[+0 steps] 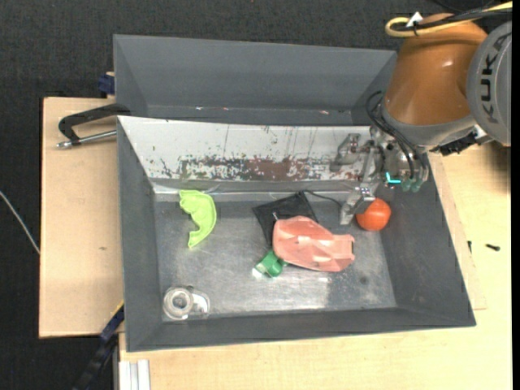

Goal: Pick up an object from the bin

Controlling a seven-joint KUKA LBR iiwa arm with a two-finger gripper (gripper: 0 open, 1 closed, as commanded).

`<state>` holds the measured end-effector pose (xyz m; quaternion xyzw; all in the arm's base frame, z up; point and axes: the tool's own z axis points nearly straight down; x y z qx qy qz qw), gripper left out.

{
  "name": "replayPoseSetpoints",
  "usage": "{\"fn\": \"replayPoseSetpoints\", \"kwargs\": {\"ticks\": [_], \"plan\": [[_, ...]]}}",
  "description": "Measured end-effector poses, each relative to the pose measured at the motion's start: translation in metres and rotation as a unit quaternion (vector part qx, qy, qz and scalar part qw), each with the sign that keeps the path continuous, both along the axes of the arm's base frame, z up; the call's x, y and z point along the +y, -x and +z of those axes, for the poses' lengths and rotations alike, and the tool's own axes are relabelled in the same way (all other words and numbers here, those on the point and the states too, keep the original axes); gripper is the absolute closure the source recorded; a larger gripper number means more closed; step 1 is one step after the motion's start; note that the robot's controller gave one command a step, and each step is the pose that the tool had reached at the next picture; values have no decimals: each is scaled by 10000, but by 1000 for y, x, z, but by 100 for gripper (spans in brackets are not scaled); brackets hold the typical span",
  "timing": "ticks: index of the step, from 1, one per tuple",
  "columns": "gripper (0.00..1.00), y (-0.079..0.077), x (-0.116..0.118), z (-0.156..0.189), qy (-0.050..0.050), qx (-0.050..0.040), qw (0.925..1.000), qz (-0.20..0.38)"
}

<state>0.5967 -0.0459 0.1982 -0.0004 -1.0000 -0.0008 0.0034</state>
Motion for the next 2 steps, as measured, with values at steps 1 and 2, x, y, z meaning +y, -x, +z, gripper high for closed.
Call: {"fn": "replayPoseSetpoints", "kwargs": {"ticks": [1,2], "plan": [[0,-2,0,4,4,-42,10000,4],[0,20,4,-34,3,-59,9990,-434]]}}
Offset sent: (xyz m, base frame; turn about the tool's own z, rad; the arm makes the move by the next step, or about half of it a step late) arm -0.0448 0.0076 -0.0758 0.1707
